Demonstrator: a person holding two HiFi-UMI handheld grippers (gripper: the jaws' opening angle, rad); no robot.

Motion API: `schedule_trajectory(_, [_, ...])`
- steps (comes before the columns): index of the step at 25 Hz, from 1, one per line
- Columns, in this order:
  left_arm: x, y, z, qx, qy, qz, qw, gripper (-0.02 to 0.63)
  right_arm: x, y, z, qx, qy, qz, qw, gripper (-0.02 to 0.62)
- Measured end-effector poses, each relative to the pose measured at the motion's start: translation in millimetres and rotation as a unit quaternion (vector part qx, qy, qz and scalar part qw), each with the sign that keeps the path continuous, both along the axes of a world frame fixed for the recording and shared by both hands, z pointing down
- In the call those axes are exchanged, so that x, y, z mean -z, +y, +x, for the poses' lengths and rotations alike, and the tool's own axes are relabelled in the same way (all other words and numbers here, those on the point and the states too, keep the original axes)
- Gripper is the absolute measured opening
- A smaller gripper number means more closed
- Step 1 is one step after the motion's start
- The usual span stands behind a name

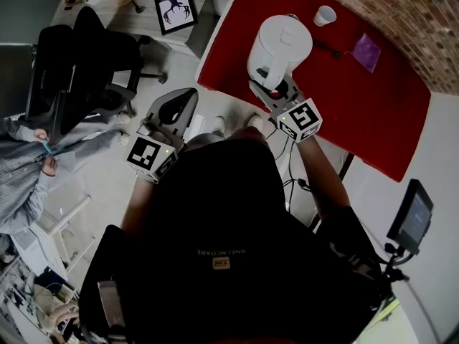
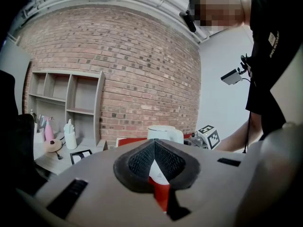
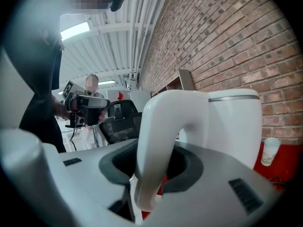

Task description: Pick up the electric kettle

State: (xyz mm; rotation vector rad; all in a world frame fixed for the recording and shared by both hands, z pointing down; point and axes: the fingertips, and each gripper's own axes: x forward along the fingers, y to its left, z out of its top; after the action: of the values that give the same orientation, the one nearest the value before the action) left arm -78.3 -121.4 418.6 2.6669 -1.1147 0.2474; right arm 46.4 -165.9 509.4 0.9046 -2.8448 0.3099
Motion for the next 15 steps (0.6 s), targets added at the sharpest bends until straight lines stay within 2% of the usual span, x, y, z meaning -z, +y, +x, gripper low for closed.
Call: schedule_trajectory(15, [4.7,-13.5,-4.3,0.011,0.008,0.007,0.9999,0.006,45.9,-20.7,-12.1,0.017,-0.005,0.030,0.999,0.132])
